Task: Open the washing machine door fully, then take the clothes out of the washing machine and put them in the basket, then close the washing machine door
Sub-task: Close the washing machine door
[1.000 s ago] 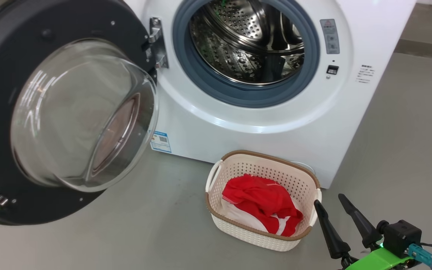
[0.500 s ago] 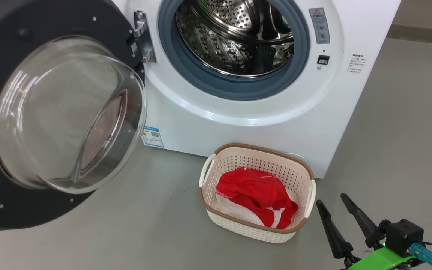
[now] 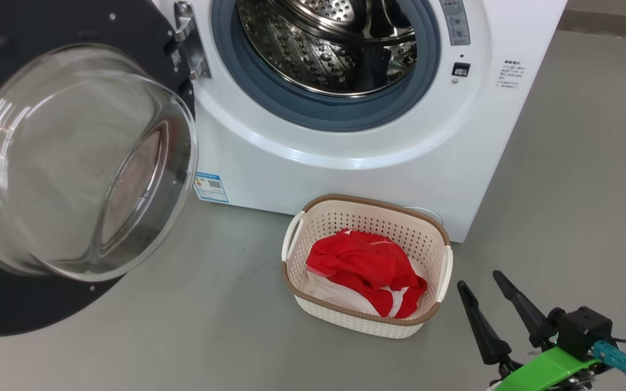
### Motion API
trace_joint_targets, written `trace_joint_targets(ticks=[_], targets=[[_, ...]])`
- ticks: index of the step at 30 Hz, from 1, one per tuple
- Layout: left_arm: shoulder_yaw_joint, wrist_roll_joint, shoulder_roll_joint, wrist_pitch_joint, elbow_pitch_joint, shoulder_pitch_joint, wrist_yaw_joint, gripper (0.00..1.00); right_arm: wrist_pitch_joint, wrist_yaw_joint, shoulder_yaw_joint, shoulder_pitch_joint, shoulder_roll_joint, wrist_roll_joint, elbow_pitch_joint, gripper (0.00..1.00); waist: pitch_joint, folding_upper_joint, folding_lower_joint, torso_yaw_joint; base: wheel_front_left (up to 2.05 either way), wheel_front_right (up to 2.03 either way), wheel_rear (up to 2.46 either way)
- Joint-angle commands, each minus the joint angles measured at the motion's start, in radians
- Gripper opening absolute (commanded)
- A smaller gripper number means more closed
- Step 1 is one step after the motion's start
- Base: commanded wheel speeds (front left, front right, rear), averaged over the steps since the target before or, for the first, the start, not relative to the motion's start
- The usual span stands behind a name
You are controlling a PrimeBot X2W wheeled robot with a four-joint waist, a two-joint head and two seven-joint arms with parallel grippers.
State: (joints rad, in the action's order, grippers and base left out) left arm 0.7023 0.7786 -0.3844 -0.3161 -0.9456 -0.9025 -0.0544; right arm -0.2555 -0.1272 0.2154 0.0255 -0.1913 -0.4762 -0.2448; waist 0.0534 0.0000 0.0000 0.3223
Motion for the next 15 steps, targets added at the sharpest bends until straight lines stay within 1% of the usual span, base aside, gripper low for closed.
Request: trace_joint_targets(ticks=[1, 5, 10, 15], targets=[[0.003, 0.015, -0.062, -0.038, 0.011, -0.015, 0.016, 0.0, -0.006, -0.003, 0.028, 0.037, -0.02, -0.014, 0.011, 1.0, 0.004, 0.0, 0.0, -0.003, 0.0, 0.0, 0.0], [-0.01, 0.017, -0.069, -0.086, -0.006, -0.005, 0.032, 0.0, -0.006, -0.003, 0.036, 0.043, -0.024, -0.023, -0.005, 1.0, 0.007, 0.0, 0.0, -0.003, 0.0, 0.0, 0.0], [-0.019, 0.028, -0.062, -0.136, -0.024, 0.018, 0.054, 0.0, -0.006, -0.003, 0.059, 0.05, -0.023, -0.028, -0.014, 1.0, 0.003, 0.0, 0.0, -0.003, 0.0, 0.0, 0.0], [-0.006, 0.069, -0.035, -0.182, -0.012, 0.032, 0.094, 0.0, -0.006, -0.003, 0.068, 0.061, -0.019, -0.031, -0.016, 1.0, 0.003, 0.0, 0.0, -0.002, 0.0, 0.0, 0.0]])
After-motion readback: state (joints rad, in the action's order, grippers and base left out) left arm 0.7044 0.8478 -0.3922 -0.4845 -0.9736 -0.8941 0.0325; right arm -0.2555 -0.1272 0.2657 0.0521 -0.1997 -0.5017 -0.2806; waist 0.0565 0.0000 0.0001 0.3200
